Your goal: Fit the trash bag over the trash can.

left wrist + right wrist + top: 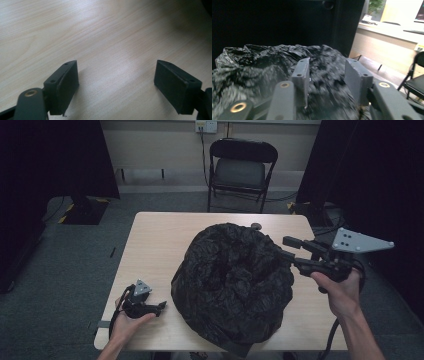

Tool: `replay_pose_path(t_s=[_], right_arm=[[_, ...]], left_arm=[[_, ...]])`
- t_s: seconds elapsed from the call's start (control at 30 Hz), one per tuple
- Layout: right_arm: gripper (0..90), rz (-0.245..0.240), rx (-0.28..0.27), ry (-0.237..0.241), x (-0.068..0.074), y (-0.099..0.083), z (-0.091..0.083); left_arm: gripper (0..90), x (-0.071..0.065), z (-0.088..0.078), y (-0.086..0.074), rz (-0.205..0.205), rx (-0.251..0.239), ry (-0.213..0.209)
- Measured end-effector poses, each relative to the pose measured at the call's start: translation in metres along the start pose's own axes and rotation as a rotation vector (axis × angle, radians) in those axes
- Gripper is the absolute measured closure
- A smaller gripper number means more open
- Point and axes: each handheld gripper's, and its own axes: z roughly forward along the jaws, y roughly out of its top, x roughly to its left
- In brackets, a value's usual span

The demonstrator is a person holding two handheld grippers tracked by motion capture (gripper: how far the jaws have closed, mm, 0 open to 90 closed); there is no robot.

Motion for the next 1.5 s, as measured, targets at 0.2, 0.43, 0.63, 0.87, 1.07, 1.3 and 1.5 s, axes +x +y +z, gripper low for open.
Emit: replay_pose_path(t_s=[0.2,0.43,0.63,0.87,1.07,1.3,1.5], right_arm=[[42.8,-0.004,0.051,0.041,0.003,0.016,0.026],[43.0,-0.034,0.110,0.075,0.001,0.044,0.054],[54.6,-0.092,0.177,0.138,0.010,0.063,0.087],[58.4,-0.130,0.341,0.160,0.016,0.057,0.134],[64.3,-0.155,0.442,0.152,0.017,0.045,0.158],[76.4,-0.139,0.546,0.210,0.019,0.028,0.178],[71.1,-0.136,0.687,0.215,0.018,0.005,0.196]], left_arm=[[14.9,0.001,0.001,-0.002,0.002,-0.012,0.002],[15.0,0.003,0.001,-0.003,-0.011,-0.023,0.011],[14.9,0.003,0.001,-0.003,-0.011,-0.024,0.012],[14.9,0.003,0.001,-0.003,-0.009,-0.025,0.009],[14.9,0.004,0.000,-0.004,-0.004,-0.024,0.008],[14.9,0.004,0.000,-0.004,-0.002,-0.024,0.007],[15.0,0.004,0.000,-0.004,-0.001,-0.024,0.007]])
